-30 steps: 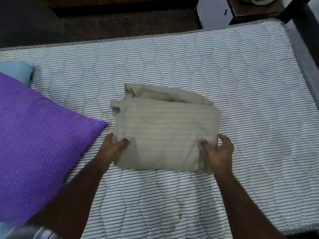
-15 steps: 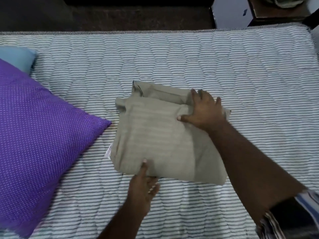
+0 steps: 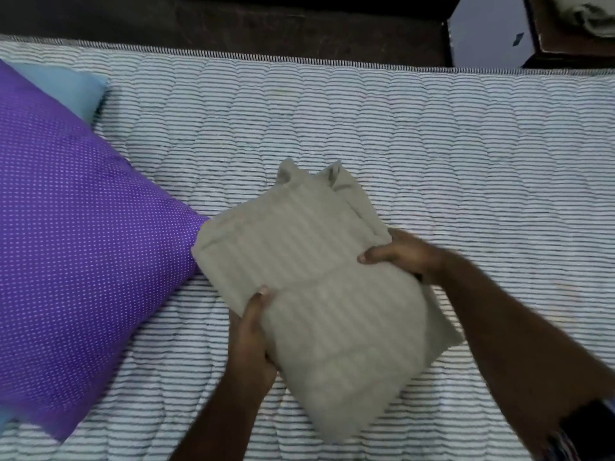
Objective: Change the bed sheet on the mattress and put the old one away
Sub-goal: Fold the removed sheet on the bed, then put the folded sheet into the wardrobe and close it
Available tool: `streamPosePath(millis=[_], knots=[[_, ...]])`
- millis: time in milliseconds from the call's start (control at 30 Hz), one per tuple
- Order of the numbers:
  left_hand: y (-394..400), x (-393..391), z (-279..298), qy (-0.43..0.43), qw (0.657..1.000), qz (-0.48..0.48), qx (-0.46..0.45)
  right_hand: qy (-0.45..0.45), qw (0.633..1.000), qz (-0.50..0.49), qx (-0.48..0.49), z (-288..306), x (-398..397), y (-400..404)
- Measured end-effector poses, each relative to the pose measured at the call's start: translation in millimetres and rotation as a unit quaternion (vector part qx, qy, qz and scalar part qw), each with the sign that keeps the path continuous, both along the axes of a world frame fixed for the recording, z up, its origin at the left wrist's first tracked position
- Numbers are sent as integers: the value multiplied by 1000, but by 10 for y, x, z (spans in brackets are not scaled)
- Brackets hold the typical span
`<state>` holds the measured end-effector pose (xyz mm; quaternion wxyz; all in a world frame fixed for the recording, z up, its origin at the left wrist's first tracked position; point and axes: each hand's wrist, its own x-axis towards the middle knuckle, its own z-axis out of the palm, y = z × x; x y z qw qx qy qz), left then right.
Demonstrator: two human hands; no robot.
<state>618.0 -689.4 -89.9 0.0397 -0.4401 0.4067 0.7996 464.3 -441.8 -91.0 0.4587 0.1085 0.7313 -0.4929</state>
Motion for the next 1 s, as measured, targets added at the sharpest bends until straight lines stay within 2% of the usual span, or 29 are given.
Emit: streamPosePath(millis=[67,100,133,200,233,300,333,400,433,500,600,700,733,800,867,933,1000], knots=[[-69,25,25,-21,998,-60,3,-3,997,-63,-48,73,313,-163],[-84,17,71,-25,996,-82,-25,22,997,-65,-34,93,422,-245],[-81,-27,134,-30,993,-100,-60,53,997,-52,-1,153,490,-344],[-58,-146,303,-24,984,-134,-114,154,980,62,107,372,652,-656],[-20,-221,434,-8,978,-161,-132,205,967,88,119,509,770,-857],[52,-327,694,4,961,-233,-147,249,964,75,49,726,1016,-1191],[58,-346,846,-2,954,-268,-135,258,965,53,19,825,1129,-1312],[-24,-301,1184,-26,939,-339,-50,248,969,10,-1,1021,1303,-1354],[-98,-240,1347,-27,926,-376,-8,253,967,5,10,1121,1374,-1328],[-277,-98,1618,-9,905,-426,16,257,966,-30,20,1325,1529,-1255],[-513,98,2051,23,918,-394,-46,244,954,-169,-46,1687,1776,-1196],[-818,406,2494,24,948,-275,-156,223,924,-262,-165,2223,2070,-1260],[-914,554,2629,24,948,-280,-152,203,913,-288,-208,2413,2164,-1307],[-1016,894,2911,31,939,-339,-41,151,893,-304,-296,2788,2366,-1411],[-1107,1214,3209,54,942,-328,44,116,874,-318,-349,3121,2559,-1556],[-1198,1448,3456,103,951,-289,33,64,863,-319,-386,3415,2738,-1712],[-1305,1647,3699,138,954,-264,-34,35,867,-297,-398,3656,2914,-1869]])
